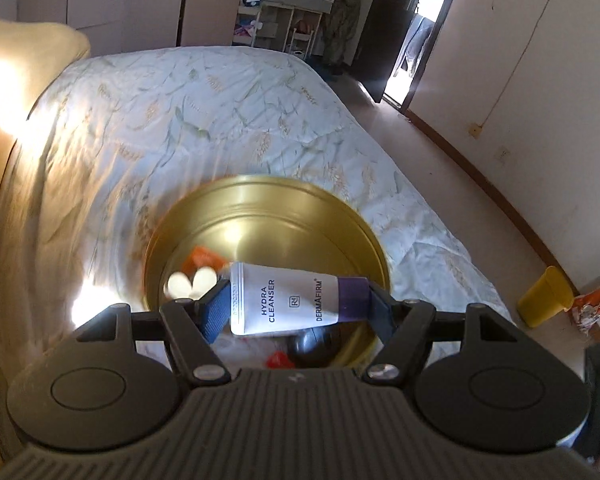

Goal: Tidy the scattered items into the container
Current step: 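Lower the cleanser tube into the tin and open the left gripper while the right holds the bag, then grasp the red-and-clear lighter with the left gripper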

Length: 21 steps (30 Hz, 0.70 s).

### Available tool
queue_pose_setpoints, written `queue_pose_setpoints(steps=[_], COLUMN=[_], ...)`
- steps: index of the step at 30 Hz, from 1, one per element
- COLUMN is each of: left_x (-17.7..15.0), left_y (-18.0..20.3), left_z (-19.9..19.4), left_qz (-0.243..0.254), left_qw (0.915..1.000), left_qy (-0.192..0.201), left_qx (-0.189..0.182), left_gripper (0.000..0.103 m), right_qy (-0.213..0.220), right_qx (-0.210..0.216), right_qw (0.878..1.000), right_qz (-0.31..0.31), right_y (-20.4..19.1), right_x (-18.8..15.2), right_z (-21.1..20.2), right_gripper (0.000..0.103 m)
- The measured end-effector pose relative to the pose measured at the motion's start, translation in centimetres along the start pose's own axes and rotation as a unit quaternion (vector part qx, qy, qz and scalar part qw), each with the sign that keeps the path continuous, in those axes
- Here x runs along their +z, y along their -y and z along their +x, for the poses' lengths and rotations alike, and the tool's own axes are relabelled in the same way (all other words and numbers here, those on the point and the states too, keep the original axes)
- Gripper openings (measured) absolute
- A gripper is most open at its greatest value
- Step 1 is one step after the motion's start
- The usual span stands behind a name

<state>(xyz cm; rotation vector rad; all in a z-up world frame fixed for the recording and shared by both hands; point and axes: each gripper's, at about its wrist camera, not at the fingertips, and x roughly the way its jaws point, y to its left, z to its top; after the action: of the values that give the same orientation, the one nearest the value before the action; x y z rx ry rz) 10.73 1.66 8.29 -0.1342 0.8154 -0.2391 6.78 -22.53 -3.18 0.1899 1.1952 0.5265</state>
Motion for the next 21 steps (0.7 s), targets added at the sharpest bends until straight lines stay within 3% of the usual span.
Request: queue_pose_setpoints(steps=[2,6,10,12,21], left_x=[0.7,1.0,-1.2,-2.5,-8.6], left_y=[0.3,0.2,-1.5,-2.4,-4.7], left_z=[1.3,3.7,4.3,4.3,4.6], left_qz=[0.008,0.007,-0.025,-0.018,0.015], left_qw=[0.9999,0.9998,0.9989,0.9982,0.9940], left_qy=[-0.004,-0.011,-0.034,-0.050,-0.106], left_qx=[0.009,0.017,-0.019,-0.029,-0.021], left_gripper=[0.073,0.103,0.103,0.103,0.103], right_qy=[0.002,0.000,0.000,0.004,0.013], right_qx=[0.002,0.002,0.008,0.014,0.013], right_qw=[1.000,1.000,1.000,1.000,0.999], right_qz=[0.000,0.005,0.011,0.013,0.026], right_y=[0.1,0.3,0.5,0.5,0.8], right_x=[0.2,0.3,0.3,0.4,0.7], right_z=[0.0,0.2,0.0,-0.2,-0.6], right_gripper=[0.017,0.017,0.017,0.017,0.017])
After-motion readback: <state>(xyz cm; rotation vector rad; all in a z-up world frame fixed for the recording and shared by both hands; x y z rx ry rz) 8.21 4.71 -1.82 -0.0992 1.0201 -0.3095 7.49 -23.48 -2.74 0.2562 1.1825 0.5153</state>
